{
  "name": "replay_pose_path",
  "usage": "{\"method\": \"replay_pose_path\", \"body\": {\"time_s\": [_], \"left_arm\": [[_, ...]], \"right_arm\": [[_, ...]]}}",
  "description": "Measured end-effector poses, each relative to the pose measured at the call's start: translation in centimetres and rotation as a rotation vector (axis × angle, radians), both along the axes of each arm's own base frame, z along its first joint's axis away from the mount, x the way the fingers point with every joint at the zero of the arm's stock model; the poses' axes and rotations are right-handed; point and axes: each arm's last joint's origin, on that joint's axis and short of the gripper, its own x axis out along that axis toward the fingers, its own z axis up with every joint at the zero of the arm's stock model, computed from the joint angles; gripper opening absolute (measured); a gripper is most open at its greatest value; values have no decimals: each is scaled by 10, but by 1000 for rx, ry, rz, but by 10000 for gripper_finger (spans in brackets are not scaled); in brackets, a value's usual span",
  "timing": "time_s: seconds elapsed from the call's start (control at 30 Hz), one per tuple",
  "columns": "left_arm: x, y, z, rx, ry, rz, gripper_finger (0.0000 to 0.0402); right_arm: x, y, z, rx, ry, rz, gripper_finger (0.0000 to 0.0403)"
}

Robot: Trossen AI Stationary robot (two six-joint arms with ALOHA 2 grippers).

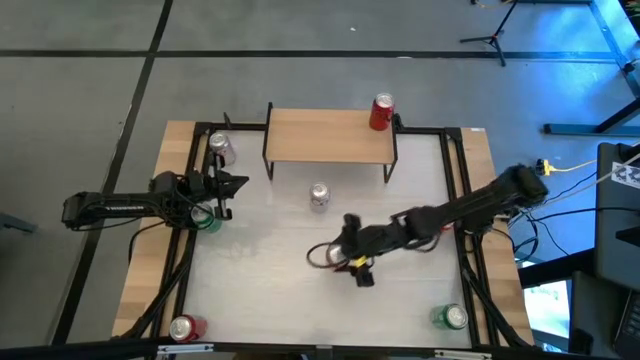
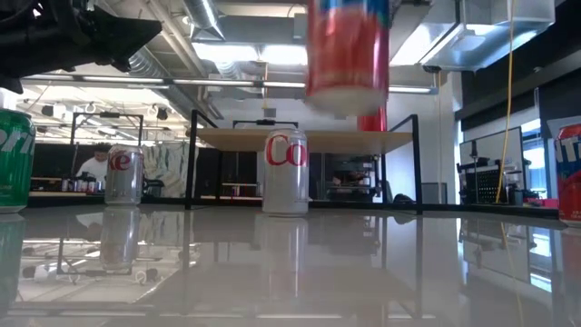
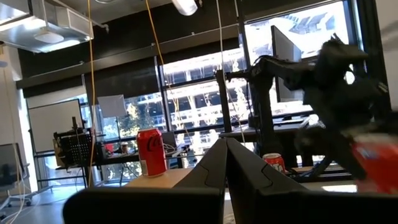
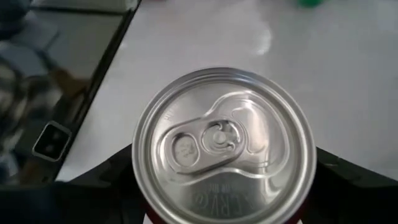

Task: Place canned beverage on shelf
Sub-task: Put the bottom orange soda can on the shelf

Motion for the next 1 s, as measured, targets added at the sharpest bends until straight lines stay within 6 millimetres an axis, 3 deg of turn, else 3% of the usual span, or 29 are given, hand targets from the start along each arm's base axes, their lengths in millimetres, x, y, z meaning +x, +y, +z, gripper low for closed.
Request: {"method": "replay_pose_path", "body": {"time_s": [0.3, 0.5, 1.0], "left_arm": [[0, 0, 0, 0, -1, 0, 4], [0, 0, 0, 0, -2, 0, 4], [0, 0, 0, 0, -1, 0, 4]], "right_arm": [[-57, -50, 64, -128, -97, -248, 289], [-83, -91, 86, -164, -132, -424, 289], [-97, -192, 79, -191, -11, -784, 289]]}}
